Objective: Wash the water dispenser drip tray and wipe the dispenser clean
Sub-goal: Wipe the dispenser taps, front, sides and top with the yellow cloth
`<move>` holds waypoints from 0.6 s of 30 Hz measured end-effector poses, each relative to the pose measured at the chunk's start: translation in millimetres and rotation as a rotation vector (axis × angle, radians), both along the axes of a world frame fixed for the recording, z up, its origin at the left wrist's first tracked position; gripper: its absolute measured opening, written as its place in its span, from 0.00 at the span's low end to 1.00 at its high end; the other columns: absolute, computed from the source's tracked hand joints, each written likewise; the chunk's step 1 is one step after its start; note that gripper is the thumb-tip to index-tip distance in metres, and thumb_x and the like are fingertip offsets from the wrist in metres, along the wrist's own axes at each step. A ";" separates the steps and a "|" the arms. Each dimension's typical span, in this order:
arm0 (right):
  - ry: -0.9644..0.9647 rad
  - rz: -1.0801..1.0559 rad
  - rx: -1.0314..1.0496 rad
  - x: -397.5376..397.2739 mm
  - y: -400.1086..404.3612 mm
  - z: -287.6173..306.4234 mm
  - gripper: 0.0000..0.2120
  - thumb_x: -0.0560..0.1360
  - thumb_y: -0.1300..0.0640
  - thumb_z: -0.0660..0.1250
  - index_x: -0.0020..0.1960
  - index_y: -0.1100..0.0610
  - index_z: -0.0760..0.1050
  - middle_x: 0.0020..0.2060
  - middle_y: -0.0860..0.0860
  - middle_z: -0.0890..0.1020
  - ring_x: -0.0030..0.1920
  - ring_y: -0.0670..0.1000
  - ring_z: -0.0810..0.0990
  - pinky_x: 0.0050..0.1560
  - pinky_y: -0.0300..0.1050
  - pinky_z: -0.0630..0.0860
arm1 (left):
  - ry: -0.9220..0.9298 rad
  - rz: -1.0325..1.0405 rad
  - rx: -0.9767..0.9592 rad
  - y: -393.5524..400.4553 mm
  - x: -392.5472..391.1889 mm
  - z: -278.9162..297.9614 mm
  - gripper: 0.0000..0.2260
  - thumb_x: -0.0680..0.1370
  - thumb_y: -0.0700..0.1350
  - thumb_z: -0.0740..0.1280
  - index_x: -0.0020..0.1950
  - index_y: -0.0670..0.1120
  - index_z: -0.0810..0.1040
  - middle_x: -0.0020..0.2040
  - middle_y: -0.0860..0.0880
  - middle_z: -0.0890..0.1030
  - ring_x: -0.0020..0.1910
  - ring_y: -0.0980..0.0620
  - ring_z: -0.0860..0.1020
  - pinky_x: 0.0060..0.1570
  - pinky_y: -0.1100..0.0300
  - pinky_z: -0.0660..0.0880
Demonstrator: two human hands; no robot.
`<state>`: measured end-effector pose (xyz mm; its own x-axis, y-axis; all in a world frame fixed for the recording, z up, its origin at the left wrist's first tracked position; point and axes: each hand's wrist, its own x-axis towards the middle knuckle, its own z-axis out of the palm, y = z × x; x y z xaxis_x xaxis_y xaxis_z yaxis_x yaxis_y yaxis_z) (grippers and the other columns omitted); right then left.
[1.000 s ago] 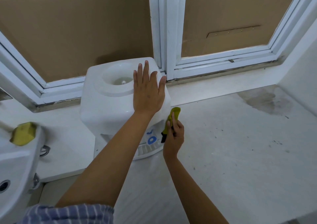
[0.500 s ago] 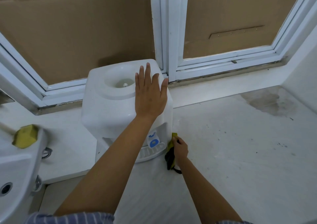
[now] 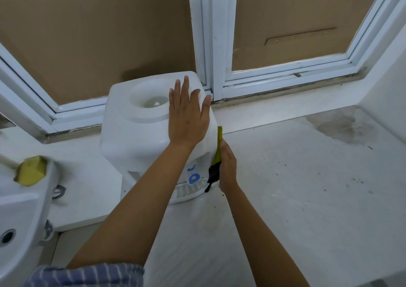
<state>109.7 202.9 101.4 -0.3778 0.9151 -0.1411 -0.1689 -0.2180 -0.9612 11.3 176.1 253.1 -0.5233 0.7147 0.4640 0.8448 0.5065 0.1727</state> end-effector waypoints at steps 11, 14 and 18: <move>-0.202 0.030 -0.042 11.7 -10.1 -23.6 0.19 0.80 0.44 0.61 0.65 0.51 0.76 0.58 0.49 0.80 0.61 0.51 0.77 0.66 0.54 0.73 | -0.025 -0.038 0.018 0.5 -1.9 3.8 0.25 0.81 0.59 0.46 0.70 0.48 0.70 0.79 0.46 0.56 0.78 0.45 0.52 0.77 0.48 0.46; -0.104 0.014 0.082 12.5 -4.6 15.4 0.16 0.82 0.47 0.59 0.65 0.51 0.76 0.56 0.47 0.81 0.57 0.45 0.79 0.57 0.41 0.78 | -0.024 -0.058 0.034 -0.2 -0.4 3.5 0.22 0.83 0.56 0.49 0.70 0.47 0.70 0.79 0.45 0.57 0.78 0.45 0.53 0.77 0.50 0.44; 0.015 0.087 0.121 4.5 12.2 72.5 0.14 0.83 0.47 0.56 0.64 0.46 0.74 0.54 0.41 0.80 0.53 0.39 0.78 0.50 0.31 0.76 | -0.037 -0.069 0.046 0.1 -0.7 2.3 0.24 0.83 0.56 0.47 0.70 0.46 0.70 0.79 0.45 0.57 0.78 0.45 0.52 0.77 0.50 0.44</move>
<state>114.3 215.1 173.9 -0.4576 0.8888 -0.0253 -0.1688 -0.1148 -0.9789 10.6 176.1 255.4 -0.4912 0.7278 0.4785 0.8699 0.4383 0.2262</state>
